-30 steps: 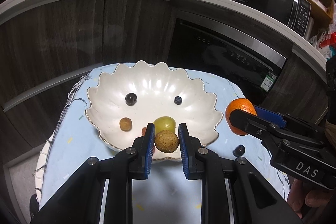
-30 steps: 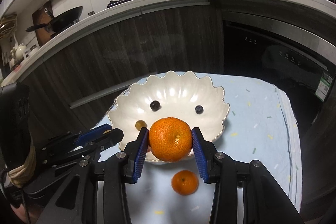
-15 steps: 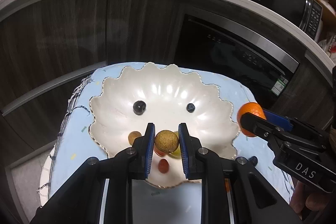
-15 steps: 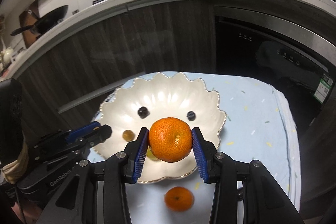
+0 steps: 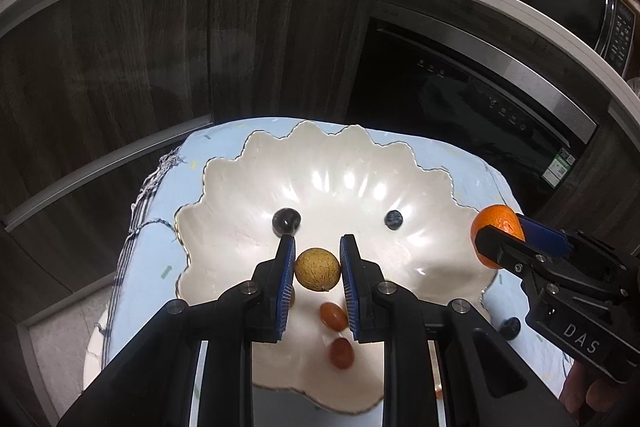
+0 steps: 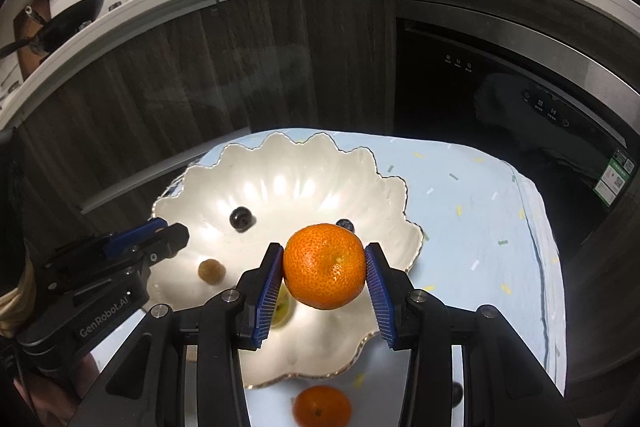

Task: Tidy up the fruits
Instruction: 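Carry the brown fruit and mandarin over the white bowl, then open both tools to drop the brown fruit and mandarin into the bowl, then withdraw both open tools from the bowl toward the remaining mandarin and plum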

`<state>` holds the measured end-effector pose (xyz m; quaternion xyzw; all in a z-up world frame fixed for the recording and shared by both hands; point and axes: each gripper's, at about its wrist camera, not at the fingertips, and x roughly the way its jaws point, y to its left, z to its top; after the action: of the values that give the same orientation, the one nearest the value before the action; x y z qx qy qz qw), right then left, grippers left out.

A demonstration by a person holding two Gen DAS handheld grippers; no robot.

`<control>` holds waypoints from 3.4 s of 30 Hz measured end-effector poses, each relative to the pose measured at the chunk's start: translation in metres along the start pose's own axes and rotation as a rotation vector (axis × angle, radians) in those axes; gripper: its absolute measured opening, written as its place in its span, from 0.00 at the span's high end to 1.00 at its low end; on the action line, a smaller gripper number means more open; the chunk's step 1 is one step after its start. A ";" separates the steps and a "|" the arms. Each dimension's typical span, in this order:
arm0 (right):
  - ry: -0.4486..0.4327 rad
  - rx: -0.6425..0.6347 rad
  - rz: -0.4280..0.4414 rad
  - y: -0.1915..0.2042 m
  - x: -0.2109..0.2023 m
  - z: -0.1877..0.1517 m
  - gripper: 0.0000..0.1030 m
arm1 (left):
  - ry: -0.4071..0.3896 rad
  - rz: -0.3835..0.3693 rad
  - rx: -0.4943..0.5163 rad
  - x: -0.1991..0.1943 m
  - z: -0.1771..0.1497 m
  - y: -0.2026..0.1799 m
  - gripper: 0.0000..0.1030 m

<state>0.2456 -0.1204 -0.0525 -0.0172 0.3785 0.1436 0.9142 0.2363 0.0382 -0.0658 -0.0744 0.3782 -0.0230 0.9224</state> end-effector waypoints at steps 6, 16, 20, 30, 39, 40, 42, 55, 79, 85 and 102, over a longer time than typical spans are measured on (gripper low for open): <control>0.012 -0.005 -0.031 -0.001 0.013 0.007 0.58 | 0.008 0.009 0.003 0.012 0.010 0.006 0.77; 0.062 -0.022 -0.064 0.000 0.037 0.015 0.58 | 0.043 0.019 0.014 0.031 0.017 0.015 0.77; 0.095 -0.021 -0.064 0.000 0.046 0.015 0.58 | 0.056 0.031 0.021 0.035 0.018 0.017 0.69; 0.051 -0.037 -0.134 0.000 0.035 0.018 0.23 | 0.056 0.073 0.015 0.029 0.018 0.018 0.31; 0.012 -0.047 -0.153 -0.006 0.014 0.024 0.23 | 0.010 0.109 0.026 0.006 0.019 0.009 0.07; 0.010 -0.046 -0.154 -0.007 0.013 0.025 0.23 | 0.012 0.107 0.023 0.004 0.019 0.008 0.07; 0.004 -0.044 -0.154 -0.008 0.009 0.025 0.23 | 0.011 0.106 0.021 0.000 0.019 0.005 0.07; -0.049 -0.076 -0.185 -0.024 -0.031 0.021 0.23 | 0.001 0.087 0.013 -0.025 0.008 -0.024 0.07; -0.111 -0.021 -0.209 -0.074 -0.092 -0.023 0.23 | -0.007 0.083 0.045 -0.063 -0.028 -0.093 0.07; -0.128 -0.034 -0.199 -0.083 -0.101 -0.033 0.23 | -0.001 0.091 0.042 -0.065 -0.041 -0.105 0.07; -0.124 -0.091 -0.163 -0.090 -0.099 -0.069 0.23 | -0.002 0.126 0.054 -0.061 -0.089 -0.123 0.07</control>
<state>0.1561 -0.2412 -0.0395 -0.0803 0.3119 0.0866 0.9427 0.1319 -0.0879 -0.0669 -0.0257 0.3804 0.0253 0.9241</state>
